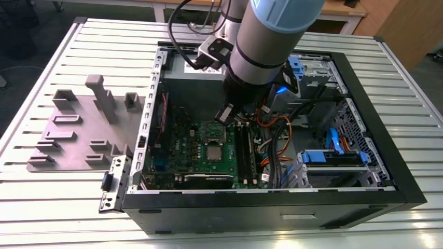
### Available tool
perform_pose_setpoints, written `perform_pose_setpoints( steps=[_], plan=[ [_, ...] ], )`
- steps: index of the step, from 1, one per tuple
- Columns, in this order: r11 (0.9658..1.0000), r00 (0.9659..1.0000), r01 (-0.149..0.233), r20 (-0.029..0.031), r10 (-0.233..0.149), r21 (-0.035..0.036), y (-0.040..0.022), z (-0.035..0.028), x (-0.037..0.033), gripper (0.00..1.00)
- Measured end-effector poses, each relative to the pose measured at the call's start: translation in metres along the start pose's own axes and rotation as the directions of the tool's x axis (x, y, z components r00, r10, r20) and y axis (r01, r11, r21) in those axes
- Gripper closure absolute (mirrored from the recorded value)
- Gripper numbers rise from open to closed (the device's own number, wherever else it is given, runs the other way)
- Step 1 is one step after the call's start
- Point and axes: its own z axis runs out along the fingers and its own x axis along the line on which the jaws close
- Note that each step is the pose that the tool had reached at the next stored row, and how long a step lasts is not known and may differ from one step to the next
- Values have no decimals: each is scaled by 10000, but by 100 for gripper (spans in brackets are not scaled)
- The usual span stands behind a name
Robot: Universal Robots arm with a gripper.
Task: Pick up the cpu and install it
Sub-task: 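Close the cpu cover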
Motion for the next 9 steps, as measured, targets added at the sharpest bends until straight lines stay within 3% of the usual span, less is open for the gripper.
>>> perform_pose_setpoints(
  steps=[9],
  plan=[
    [10000, 10000, 0, 0, 0, 0, -10, -4, 15, 89]
  ],
)
